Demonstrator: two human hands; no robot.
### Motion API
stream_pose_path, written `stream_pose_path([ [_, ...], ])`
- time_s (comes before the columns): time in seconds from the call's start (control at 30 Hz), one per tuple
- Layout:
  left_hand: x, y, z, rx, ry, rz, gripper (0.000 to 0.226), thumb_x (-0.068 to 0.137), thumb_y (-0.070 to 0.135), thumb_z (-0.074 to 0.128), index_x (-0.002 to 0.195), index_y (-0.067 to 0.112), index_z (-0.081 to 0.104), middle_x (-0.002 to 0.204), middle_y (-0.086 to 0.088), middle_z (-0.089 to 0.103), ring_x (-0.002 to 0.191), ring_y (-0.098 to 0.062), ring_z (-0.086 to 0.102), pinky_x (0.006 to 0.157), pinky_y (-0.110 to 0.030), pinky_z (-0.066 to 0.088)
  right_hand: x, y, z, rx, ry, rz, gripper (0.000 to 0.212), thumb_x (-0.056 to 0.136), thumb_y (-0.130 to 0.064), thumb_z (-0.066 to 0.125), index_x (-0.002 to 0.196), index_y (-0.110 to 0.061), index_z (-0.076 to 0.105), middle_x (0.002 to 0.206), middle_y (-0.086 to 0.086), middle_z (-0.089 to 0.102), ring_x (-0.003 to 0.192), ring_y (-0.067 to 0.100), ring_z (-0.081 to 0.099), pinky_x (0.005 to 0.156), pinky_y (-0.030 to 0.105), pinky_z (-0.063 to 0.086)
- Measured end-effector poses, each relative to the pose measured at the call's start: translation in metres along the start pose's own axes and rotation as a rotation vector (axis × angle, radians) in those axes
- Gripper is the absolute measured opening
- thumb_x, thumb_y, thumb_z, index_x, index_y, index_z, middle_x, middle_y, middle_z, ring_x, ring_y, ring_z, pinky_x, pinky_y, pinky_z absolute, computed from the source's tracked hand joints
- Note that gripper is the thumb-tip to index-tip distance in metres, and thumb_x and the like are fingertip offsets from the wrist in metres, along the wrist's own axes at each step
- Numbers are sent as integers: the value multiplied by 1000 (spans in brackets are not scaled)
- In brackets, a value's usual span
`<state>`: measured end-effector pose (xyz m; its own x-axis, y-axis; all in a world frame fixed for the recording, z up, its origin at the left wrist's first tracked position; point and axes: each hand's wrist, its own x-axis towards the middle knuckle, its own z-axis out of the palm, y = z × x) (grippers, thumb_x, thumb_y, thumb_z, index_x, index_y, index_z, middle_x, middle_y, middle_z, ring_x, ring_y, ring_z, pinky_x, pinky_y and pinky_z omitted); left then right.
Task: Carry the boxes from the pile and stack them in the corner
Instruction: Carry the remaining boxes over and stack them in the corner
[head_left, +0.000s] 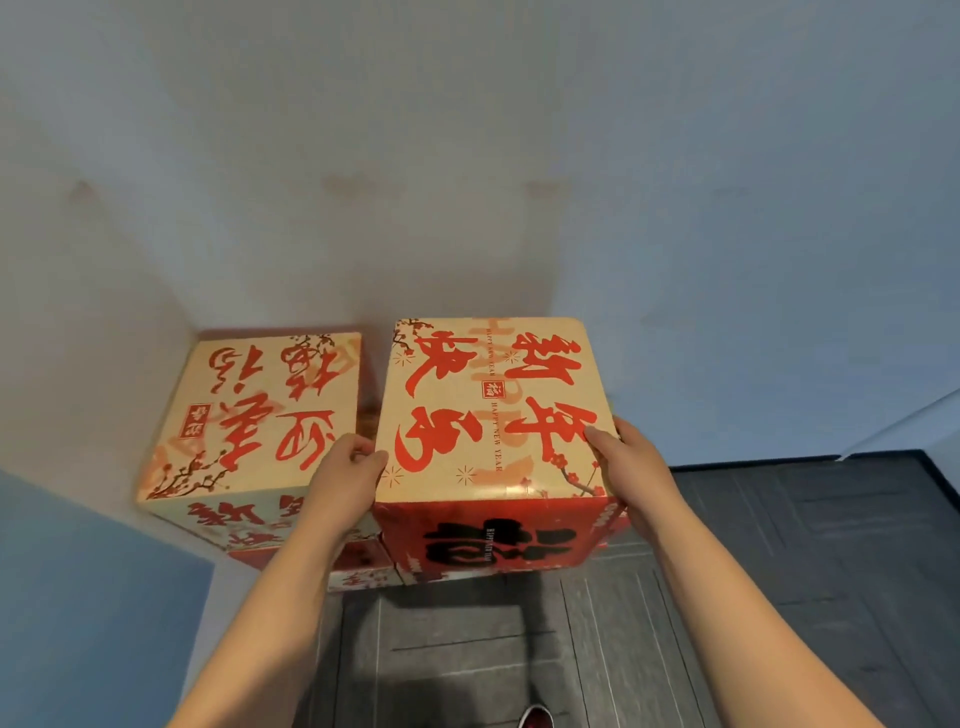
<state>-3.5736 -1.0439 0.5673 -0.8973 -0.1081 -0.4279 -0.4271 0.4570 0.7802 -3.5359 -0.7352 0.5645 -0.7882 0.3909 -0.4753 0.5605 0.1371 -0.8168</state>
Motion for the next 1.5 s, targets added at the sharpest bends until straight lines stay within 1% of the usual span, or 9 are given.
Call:
stream_pose_path([
  [0.23, 61, -17, 6, 159, 133, 46, 29, 102, 23, 53, 125, 11, 65, 117, -6, 70, 106, -27, 64, 78, -35, 48, 70, 5, 49, 70, -42, -23, 35, 105, -38, 57, 137, -25, 61, 116, -6, 76, 106, 17, 73, 97, 51, 59],
  [0.37, 90, -33, 10, 142, 157, 31, 28, 102, 17, 52, 121, 9, 72, 110, -6, 74, 97, -23, 65, 67, -28, 44, 102, 15, 71, 62, -64, -27, 35, 106, -38, 55, 139, -26, 61, 118, -7, 75, 109, 17, 71, 99, 51, 58],
  [0.43, 99, -39, 12, 126, 172, 15, 28, 101, 15, 53, 121, 11, 73, 108, -4, 74, 96, -22, 66, 72, -30, 50, 111, 18, 79, 57, -68, -33, 35, 107, -37, 55, 139, -27, 60, 121, -7, 74, 112, 17, 70, 100, 51, 57],
  [0.5, 104, -43, 15, 118, 196, 0, 31, 100, 16, 55, 128, 11, 68, 117, -3, 72, 104, -24, 66, 86, -40, 56, 117, 21, 84, 47, -76, -47, 35, 107, -36, 55, 141, -27, 59, 124, -7, 73, 114, 17, 69, 101, 48, 57],
  [0.57, 105, -45, 17, 137, 225, -12, 36, 100, 16, 58, 136, 12, 61, 123, -2, 66, 112, -26, 62, 96, -48, 55, 121, 23, 89, 33, -80, -54, 37, 107, -36, 55, 143, -27, 57, 126, -6, 71, 115, 17, 68, 100, 46, 57],
  [0.93, 102, -48, 18, 70, 220, -9, 31, 100, 12, 57, 130, 13, 64, 109, -3, 68, 102, -29, 65, 91, -50, 56, 126, 30, 96, 30, -64, -50, 36, 108, -36, 52, 143, -29, 56, 126, -7, 71, 116, 16, 67, 99, 45, 56],
  [1.3, 97, -51, 16, 92, 219, -6, 38, 100, 14, 58, 137, 13, 61, 118, -5, 67, 108, -30, 64, 97, -51, 54, 122, 42, 98, 57, -66, -63, 32, 107, -36, 53, 137, -30, 61, 120, -10, 74, 111, 15, 70, 96, 45, 58],
  [1.4, 98, -52, 18, 86, 219, 6, 37, 100, 14, 57, 137, 13, 61, 123, -6, 68, 99, -27, 66, 93, -50, 57, 121, 42, 98, 61, -60, -55, 30, 108, -35, 53, 135, -29, 61, 119, -9, 74, 111, 16, 70, 98, 47, 57],
  [1.5, 101, -55, 18, 83, 228, 4, 39, 100, 12, 56, 139, 11, 60, 128, -10, 66, 71, -20, 65, 84, -45, 59, 122, 42, 99, 49, -61, -66, 36, 107, -36, 54, 141, -27, 60, 124, -9, 72, 115, 15, 67, 102, 45, 55],
])
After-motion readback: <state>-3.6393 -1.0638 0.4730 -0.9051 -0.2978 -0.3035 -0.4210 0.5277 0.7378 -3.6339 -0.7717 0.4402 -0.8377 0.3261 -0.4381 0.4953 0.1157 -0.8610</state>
